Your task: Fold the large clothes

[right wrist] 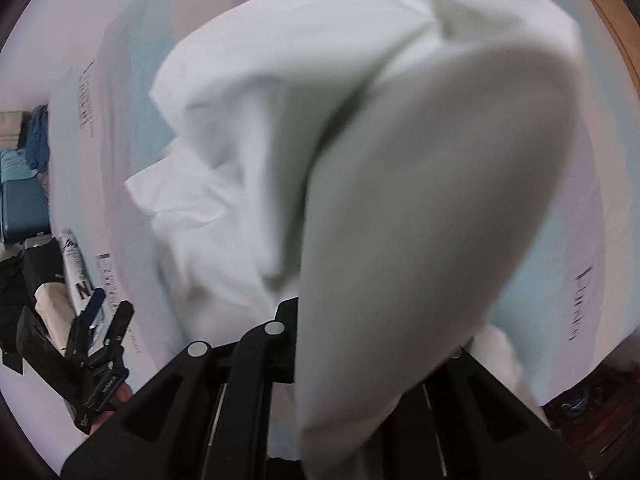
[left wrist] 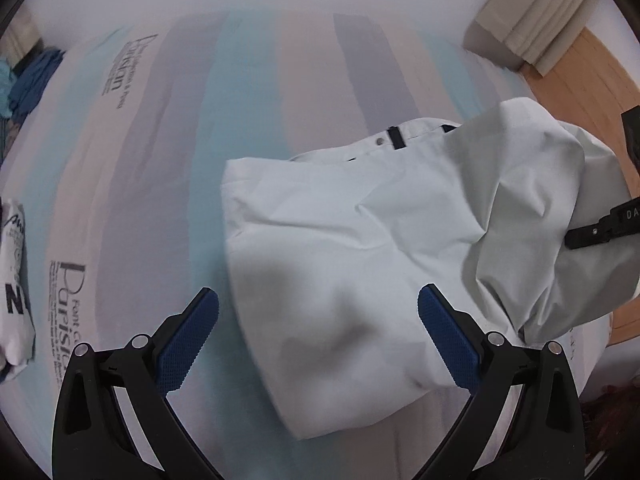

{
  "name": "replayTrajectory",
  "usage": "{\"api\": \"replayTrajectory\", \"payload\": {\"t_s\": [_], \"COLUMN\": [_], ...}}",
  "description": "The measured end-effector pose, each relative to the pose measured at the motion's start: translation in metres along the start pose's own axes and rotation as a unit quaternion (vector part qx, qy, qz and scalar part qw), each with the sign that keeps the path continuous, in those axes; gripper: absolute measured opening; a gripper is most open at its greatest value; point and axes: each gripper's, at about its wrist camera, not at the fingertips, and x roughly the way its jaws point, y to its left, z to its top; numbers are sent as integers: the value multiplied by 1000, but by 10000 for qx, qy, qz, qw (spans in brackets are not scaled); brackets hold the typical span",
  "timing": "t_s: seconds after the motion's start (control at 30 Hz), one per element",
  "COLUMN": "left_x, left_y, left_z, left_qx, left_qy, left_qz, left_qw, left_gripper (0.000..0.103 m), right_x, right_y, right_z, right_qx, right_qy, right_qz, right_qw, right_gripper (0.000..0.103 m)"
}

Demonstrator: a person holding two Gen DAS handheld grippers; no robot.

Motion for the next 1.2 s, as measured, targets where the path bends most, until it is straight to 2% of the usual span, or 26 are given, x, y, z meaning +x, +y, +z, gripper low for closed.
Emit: {"api": "replayTrajectory", "payload": {"t_s": [0.27,0.5,0.7,0.9,1.2], "left_x": [-2,-1,3,10,35], "left_y": [52,78,104,134,184], "left_z": [-9,-9,-7,-6,-17], "left_qx": [-237,-416,-458,-416,-781], "left_qy": [43,-47,-117,-116,-7], "left_qz": [108,26,121,258,272], "left_qw": [9997,9991,9988,9987,9966], "left_gripper": [97,97,97,97,97], "right_x": [27,37,72,117,169], "right_y": [68,108,165,214,241], "right_z": [-12,-35,-64,-82,-69], "right_qx": [14,-308,-607,-1043,-1314], "right_qy": [-200,-880,-1666,-1822,-1740], "right_qz": [73,-306,-870,-1165,-1720], "right_qw": [9998,9952,9803,9708,9607], "right_gripper": [9,9,9,10,11]}}
